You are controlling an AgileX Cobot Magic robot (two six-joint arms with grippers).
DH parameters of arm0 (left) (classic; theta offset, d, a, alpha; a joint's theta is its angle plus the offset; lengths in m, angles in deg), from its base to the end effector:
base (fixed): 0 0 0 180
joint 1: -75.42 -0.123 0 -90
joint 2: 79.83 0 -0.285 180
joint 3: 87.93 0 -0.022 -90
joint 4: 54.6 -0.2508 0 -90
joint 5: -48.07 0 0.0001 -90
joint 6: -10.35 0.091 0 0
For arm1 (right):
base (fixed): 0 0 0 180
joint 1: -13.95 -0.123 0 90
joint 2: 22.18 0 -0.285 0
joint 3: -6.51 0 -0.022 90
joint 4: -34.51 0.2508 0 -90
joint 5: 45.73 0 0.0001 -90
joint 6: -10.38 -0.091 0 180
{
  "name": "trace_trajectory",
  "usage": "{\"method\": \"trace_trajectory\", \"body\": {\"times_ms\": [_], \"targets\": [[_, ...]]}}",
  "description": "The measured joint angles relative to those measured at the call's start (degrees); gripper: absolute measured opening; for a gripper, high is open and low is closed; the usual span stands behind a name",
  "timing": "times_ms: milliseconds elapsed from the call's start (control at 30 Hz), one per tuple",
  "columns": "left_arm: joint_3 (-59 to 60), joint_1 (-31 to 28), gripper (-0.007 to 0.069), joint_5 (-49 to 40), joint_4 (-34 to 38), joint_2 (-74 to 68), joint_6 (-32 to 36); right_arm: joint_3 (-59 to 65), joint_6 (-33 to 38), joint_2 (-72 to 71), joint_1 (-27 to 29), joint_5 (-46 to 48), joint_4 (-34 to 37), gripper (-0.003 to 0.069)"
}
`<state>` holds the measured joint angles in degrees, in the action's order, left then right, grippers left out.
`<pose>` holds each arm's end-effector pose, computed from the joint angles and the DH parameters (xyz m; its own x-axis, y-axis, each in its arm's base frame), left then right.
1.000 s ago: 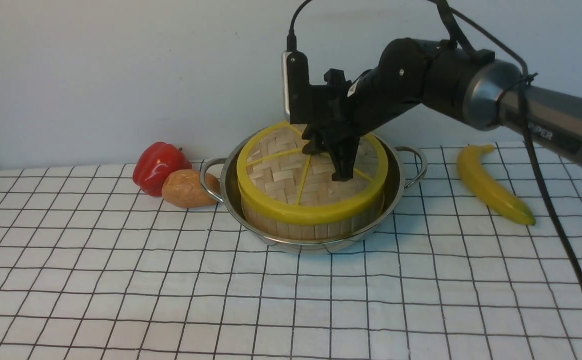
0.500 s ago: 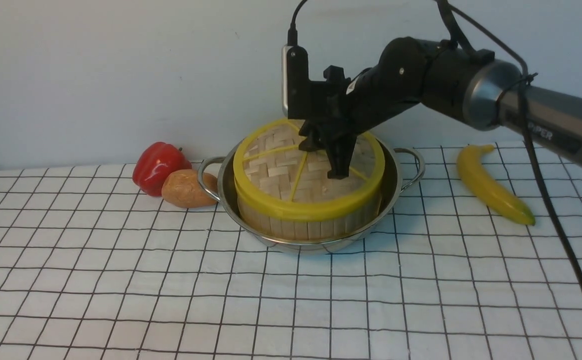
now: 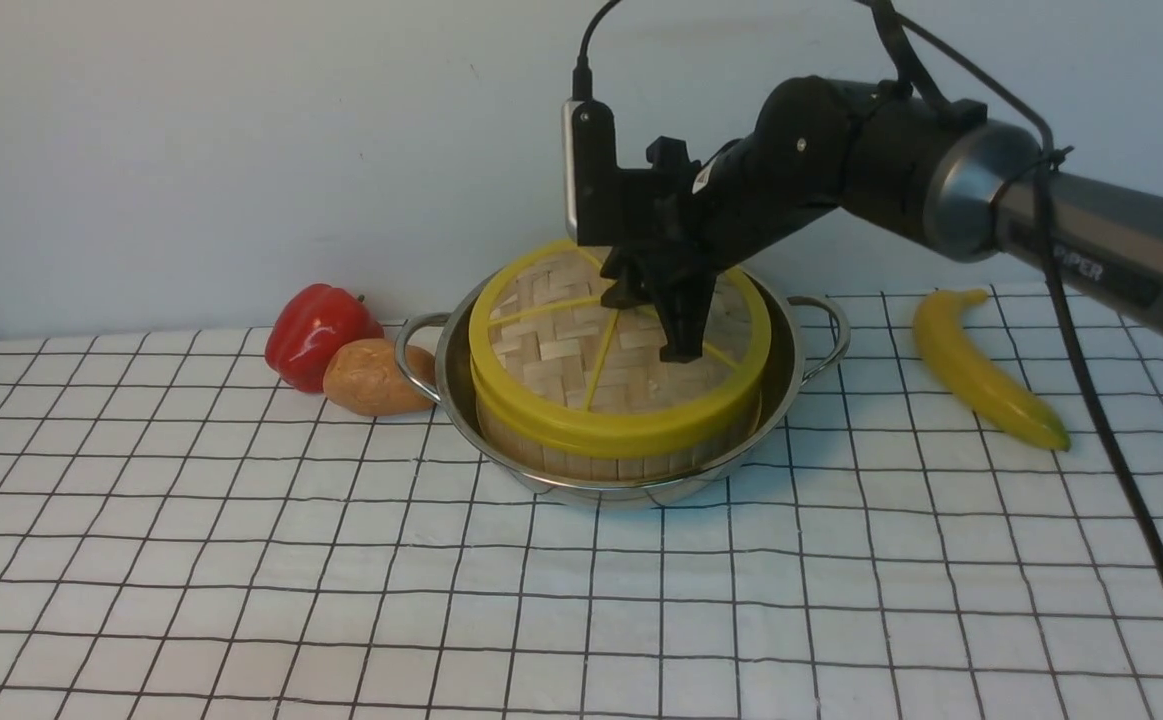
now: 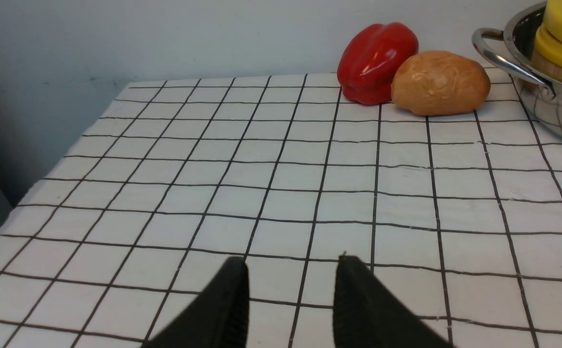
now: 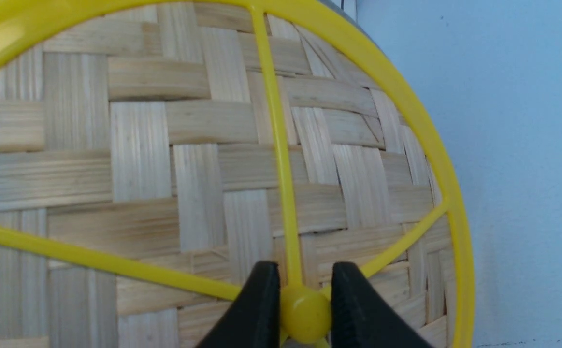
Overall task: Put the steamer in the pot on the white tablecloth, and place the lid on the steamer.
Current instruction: 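Place the bamboo steamer lid onto the steamer basket in the pot with the right gripper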
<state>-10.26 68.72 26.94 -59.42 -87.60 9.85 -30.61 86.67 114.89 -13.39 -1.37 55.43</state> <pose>0.0524 0.0089 0.1775 -0.2916 0.0359 -0.9559 -0.1254 0.9892 0.0754 0.4455 0.2559 0.2256 0.1665 -0.8674 -0.4689 -0.8965 0.0649 -0.4383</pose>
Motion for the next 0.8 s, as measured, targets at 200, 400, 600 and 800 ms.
{"method": "trace_trajectory", "body": {"times_ms": [200, 400, 600, 800], "targets": [[0.00, 0.00, 0.0242, 0.00, 0.00, 0.00, 0.00, 0.00, 0.00, 0.00, 0.00, 0.04, 0.05, 0.0145], [0.00, 0.00, 0.0242, 0.00, 0.00, 0.00, 0.00, 0.00, 0.00, 0.00, 0.00, 0.06, 0.05, 0.0145], [0.00, 0.00, 0.0242, 0.00, 0.00, 0.00, 0.00, 0.00, 0.05, 0.00, 0.00, 0.11, 0.05, 0.0145], [0.00, 0.00, 0.0242, 0.00, 0.00, 0.00, 0.00, 0.00, -0.13, 0.00, 0.04, 0.22, 1.07, 0.0145]]}}
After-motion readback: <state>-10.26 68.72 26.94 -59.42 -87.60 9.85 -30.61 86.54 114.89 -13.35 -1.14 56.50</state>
